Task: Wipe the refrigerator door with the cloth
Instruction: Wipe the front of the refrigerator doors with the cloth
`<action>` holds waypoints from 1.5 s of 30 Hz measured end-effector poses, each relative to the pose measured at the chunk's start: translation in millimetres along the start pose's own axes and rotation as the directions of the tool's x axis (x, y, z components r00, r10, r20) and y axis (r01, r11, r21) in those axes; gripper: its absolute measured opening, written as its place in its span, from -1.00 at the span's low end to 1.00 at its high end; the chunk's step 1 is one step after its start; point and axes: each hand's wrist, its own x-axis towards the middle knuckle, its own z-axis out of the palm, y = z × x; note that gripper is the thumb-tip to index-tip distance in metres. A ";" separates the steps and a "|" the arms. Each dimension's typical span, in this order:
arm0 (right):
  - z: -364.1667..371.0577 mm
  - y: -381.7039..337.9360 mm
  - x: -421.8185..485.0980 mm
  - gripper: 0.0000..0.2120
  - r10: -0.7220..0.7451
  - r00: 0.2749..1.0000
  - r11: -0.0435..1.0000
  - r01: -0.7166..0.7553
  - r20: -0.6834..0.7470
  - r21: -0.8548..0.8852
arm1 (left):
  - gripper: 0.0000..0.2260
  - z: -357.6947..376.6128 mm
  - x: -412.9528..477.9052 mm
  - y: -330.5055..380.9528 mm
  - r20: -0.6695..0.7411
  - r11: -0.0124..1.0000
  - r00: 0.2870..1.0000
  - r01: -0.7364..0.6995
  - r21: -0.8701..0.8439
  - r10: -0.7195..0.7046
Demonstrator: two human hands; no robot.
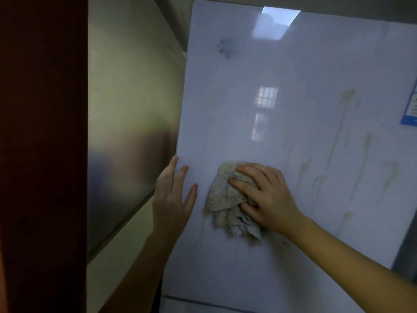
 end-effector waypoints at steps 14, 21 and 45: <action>8.8 2.7 -5.8 -0.58 -0.087 0.996 0.996 0.087 0.010 0.003 | -0.56 2.3 -10.6 -4.8 0.002 0.997 0.998 -0.058 0.042 0.058; -3.5 14.2 38.5 -0.52 0.184 0.971 0.983 -0.185 -0.155 0.013 | -0.53 2.1 -11.2 -6.3 0.013 0.996 0.997 -0.073 0.060 0.073; -4.7 18.2 -20.3 -0.53 -0.066 0.998 0.998 0.066 0.009 -0.012 | -0.51 5.1 32.0 4.9 0.089 0.979 0.983 -0.168 0.117 0.158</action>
